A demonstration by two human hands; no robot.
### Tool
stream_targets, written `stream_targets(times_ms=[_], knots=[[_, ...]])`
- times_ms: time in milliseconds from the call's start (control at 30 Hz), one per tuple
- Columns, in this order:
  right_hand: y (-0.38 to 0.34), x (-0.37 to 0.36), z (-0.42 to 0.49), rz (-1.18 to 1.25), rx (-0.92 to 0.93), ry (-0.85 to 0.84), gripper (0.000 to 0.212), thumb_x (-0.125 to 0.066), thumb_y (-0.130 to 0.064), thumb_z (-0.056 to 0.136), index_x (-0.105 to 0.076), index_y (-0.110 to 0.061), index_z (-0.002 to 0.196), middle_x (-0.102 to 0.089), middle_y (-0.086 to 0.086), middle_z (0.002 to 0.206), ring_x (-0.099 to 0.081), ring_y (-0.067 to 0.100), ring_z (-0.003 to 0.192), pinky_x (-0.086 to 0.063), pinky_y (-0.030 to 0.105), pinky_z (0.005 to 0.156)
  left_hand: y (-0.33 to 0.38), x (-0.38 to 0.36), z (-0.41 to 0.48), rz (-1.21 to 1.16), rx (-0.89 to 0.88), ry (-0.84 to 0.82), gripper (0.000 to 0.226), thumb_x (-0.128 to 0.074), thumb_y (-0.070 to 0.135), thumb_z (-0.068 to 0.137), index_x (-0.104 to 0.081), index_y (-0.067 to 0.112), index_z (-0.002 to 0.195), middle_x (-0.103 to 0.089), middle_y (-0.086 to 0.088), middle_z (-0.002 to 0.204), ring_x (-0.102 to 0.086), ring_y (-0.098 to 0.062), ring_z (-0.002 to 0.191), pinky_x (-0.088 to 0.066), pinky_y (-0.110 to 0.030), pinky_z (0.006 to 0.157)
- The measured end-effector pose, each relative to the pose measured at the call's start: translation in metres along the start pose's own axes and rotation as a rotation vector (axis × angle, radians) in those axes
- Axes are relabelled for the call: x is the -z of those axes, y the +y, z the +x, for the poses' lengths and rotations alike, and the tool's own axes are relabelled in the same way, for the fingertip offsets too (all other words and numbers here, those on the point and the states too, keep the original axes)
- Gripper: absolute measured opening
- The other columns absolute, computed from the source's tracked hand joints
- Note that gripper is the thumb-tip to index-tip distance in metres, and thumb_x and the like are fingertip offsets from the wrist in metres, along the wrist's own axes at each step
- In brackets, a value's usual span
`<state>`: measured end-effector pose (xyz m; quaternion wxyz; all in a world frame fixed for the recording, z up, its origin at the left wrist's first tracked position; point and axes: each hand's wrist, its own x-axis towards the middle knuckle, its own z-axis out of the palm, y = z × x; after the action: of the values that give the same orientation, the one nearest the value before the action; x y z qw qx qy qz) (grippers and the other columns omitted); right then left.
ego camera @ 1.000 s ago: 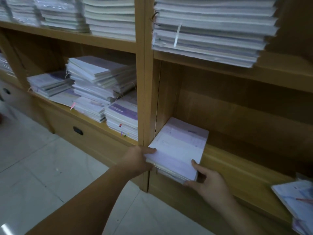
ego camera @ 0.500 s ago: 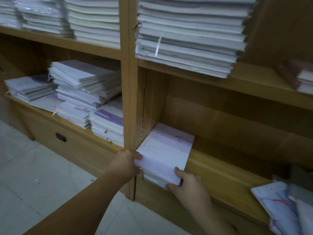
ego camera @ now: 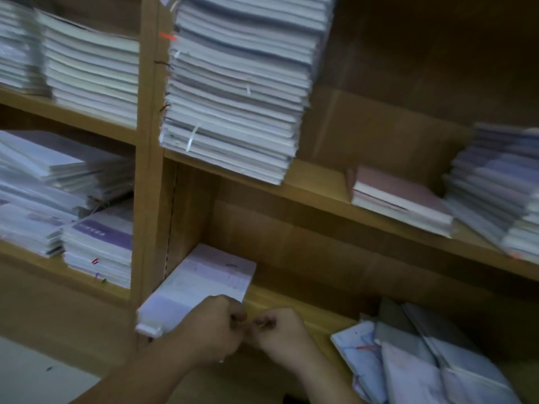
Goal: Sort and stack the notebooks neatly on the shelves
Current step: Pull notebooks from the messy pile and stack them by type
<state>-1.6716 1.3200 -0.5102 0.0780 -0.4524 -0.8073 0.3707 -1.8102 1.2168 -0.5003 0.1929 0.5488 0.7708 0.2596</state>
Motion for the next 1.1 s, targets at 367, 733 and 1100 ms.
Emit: stream_targets(times_ms=[367,733,1100], knots=[[0.145,0.108,-0.065,-0.188,0.018,0.391,0.025,-0.050,-0.051,0.082,-0.068,-0.039,0.068,-0.066,-0.019,0.067,-0.061,0.006,0.069,-0.047,0.029,0.062,0.135,-0.106,0.039,-0.034,-0.158,-0.209,0.027,-0.057,0.040,0.081,-0.073,0.024,0.096,-0.071,0.002,0.095,-0.067,-0.021,0.097,-0.052,-0.025,0.076],[0.282,0.173,-0.093,-0.195,-0.096,0.530,0.017,-0.081,-0.035,0.079,-0.077,-0.026,0.093,-0.051,-0.009,0.090,-0.052,0.005,0.078,-0.043,0.024,0.080,0.206,-0.212,0.065,-0.500,0.281,-0.469,0.050,-0.071,0.028,0.088,-0.042,0.032,0.129,-0.066,-0.010,0.104,-0.066,-0.027,0.065,-0.057,-0.031,0.051],[0.322,0.175,-0.084,-0.325,-0.250,0.826,0.036,-0.091,-0.037,0.067,-0.080,-0.021,0.097,-0.056,0.015,0.090,-0.062,0.046,0.082,-0.054,0.046,0.080,0.231,-0.203,0.065,-0.763,0.277,-0.293,0.017,-0.058,0.020,0.102,-0.058,0.011,0.087,-0.066,-0.016,0.059,-0.055,-0.018,0.036,-0.036,-0.018,0.038]])
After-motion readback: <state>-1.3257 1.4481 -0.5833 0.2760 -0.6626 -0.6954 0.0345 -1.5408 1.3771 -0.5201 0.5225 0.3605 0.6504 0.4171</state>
